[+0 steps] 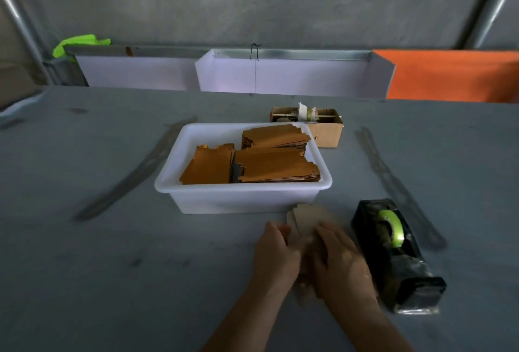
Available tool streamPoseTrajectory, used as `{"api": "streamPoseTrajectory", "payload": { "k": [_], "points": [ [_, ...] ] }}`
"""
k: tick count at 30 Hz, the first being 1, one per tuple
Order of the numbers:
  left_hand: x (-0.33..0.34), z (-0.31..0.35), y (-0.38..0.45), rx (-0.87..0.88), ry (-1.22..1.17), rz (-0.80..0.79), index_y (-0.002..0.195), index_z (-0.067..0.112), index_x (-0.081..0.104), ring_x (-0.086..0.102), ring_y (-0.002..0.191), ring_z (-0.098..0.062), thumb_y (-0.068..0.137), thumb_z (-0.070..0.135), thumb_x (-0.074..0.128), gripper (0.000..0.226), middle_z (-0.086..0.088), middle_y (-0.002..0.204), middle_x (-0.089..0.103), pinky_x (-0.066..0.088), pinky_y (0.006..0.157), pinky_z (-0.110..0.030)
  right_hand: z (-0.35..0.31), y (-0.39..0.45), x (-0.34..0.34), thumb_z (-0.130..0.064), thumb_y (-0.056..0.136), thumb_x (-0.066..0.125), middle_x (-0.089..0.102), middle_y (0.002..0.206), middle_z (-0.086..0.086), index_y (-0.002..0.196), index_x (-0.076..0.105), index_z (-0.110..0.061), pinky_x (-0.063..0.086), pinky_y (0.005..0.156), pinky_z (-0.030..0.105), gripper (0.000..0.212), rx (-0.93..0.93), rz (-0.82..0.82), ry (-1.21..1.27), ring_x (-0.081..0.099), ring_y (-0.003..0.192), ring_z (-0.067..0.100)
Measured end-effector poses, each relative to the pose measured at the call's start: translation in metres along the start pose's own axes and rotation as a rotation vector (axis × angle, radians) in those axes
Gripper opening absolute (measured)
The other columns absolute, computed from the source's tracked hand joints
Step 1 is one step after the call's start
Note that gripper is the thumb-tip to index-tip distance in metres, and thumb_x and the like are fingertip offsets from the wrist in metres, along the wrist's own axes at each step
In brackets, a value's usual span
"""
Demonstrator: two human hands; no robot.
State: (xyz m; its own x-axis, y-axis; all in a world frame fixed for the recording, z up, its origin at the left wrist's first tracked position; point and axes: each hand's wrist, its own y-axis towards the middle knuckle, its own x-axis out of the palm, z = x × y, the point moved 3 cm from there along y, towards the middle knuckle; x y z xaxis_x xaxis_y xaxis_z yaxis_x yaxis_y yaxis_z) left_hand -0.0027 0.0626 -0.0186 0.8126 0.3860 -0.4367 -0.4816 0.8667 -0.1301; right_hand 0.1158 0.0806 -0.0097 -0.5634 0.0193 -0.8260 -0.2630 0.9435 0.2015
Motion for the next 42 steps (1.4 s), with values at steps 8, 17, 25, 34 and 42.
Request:
{"api": "streamPoseTrajectory", "payload": {
  "k": [8, 17, 25, 34, 42],
  "points": [
    [0.003, 0.004, 0.012, -0.108, 0.003, -0.022, 0.081, 0.025, 0.047, 0.052, 0.074, -0.007, 0.076, 0.032, 0.078, 0.032, 0.009, 0.083, 0.055, 0.036, 0.053, -0.014, -0.001, -0.007, -0.009, -0.009, 0.077, 0.072, 0.044, 0.143, 0.006, 0.132, 0.052, -0.010, 0.029, 0.101, 0.021, 0.059, 0.064, 0.125, 0.121, 0.043, 0.129, 0.025],
    [-0.009, -0.003, 0.001, 0.013, 0.057, 0.106, 0.083, 0.027, 0.051, 0.054, 0.079, -0.006, 0.088, 0.016, 0.064, 0.018, 0.004, 0.094, 0.058, 0.036, 0.055, -0.011, 0.015, -0.008, -0.018, -0.002, 0.078, 0.069, 0.049, 0.135, 0.000, 0.126, 0.057, -0.017, 0.036, 0.086, 0.015, 0.052, 0.210, 0.177, 0.266, 0.054, 0.112, 0.016],
    [-0.022, 0.001, -0.011, -0.234, -0.568, -0.073, 0.092, 0.009, 0.066, 0.056, 0.069, -0.018, 0.088, 0.014, 0.067, 0.006, -0.006, 0.079, 0.068, 0.048, 0.067, -0.030, 0.018, -0.010, -0.024, -0.015, 0.084, 0.066, 0.065, 0.097, -0.019, 0.117, 0.061, -0.031, 0.038, 0.068, 0.001, 0.038, 0.283, 0.208, 0.579, 0.055, 0.083, -0.012],
    [-0.036, 0.026, -0.034, -0.086, -0.714, -0.114, 0.069, 0.018, 0.073, 0.060, 0.067, -0.013, 0.072, 0.018, 0.074, 0.003, -0.002, 0.074, 0.071, 0.046, 0.066, -0.028, 0.003, -0.019, -0.044, -0.017, 0.075, 0.068, 0.072, 0.081, 0.007, 0.083, 0.071, -0.017, 0.052, 0.069, 0.037, 0.008, 0.338, 0.026, 1.185, 0.065, 0.076, 0.020],
    [-0.047, 0.037, -0.045, -0.104, -0.773, -0.355, 0.106, 0.008, 0.070, 0.071, 0.087, -0.018, 0.067, 0.020, 0.072, 0.040, -0.009, 0.101, 0.074, 0.057, 0.074, -0.028, -0.004, -0.024, -0.045, -0.028, 0.063, 0.068, 0.072, 0.085, 0.008, 0.082, 0.070, -0.012, 0.051, 0.068, 0.033, 0.024, 0.344, 0.054, 1.246, 0.064, 0.076, 0.016]
  ]
}}
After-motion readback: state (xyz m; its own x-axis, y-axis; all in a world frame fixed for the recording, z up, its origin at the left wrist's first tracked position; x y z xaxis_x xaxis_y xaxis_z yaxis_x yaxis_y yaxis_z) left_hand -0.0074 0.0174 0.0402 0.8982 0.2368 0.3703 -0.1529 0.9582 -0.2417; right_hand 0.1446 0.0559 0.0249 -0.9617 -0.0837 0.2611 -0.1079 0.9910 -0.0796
